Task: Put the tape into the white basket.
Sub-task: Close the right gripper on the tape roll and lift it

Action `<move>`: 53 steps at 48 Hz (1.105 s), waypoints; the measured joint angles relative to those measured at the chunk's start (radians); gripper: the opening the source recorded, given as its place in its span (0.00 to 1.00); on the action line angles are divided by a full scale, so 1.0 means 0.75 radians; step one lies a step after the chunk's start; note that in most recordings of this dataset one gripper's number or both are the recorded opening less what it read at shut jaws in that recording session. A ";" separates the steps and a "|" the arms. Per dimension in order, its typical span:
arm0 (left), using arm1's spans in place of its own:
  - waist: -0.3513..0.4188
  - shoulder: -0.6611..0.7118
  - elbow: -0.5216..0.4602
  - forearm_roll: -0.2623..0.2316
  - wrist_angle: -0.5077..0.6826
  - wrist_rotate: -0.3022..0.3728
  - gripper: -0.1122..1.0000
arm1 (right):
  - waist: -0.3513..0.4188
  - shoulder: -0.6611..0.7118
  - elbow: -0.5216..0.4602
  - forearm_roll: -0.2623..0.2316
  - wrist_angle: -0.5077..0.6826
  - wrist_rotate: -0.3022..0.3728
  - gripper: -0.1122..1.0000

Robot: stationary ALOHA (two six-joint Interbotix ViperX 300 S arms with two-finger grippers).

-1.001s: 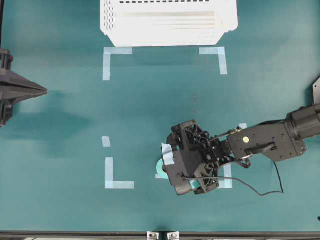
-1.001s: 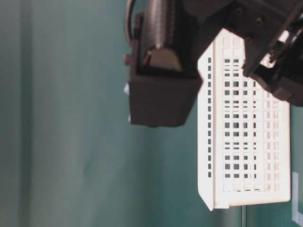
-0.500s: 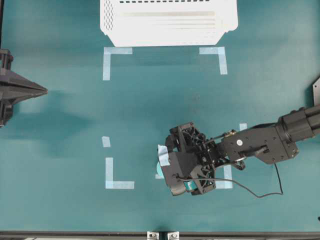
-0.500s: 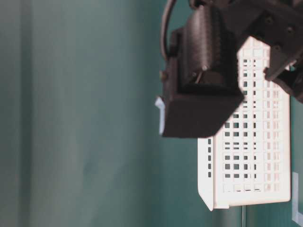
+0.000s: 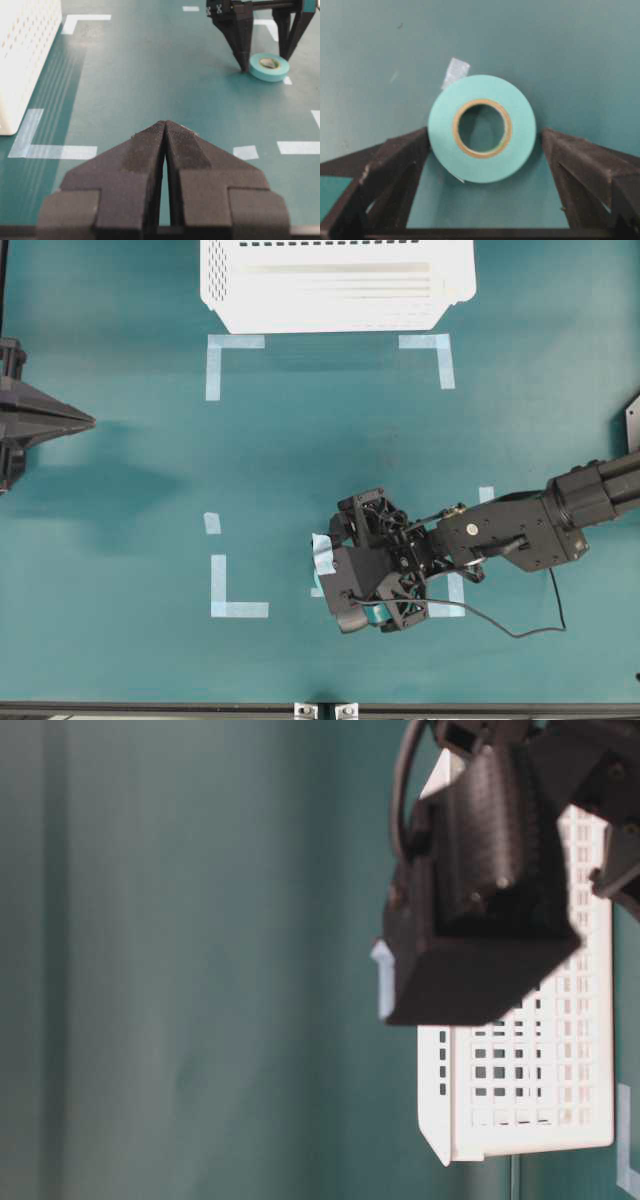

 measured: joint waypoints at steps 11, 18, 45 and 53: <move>0.000 0.000 0.000 0.000 0.000 -0.002 0.01 | 0.000 0.000 -0.002 0.000 -0.002 0.002 0.99; 0.000 0.000 0.000 0.000 0.000 0.000 0.01 | 0.000 0.002 -0.002 0.000 0.000 0.004 0.99; 0.002 0.000 0.000 0.000 0.000 0.000 0.01 | 0.000 0.002 -0.002 -0.010 -0.027 0.002 0.71; 0.000 0.000 0.000 0.000 -0.002 -0.002 0.01 | 0.000 0.002 -0.002 -0.020 -0.022 0.004 0.71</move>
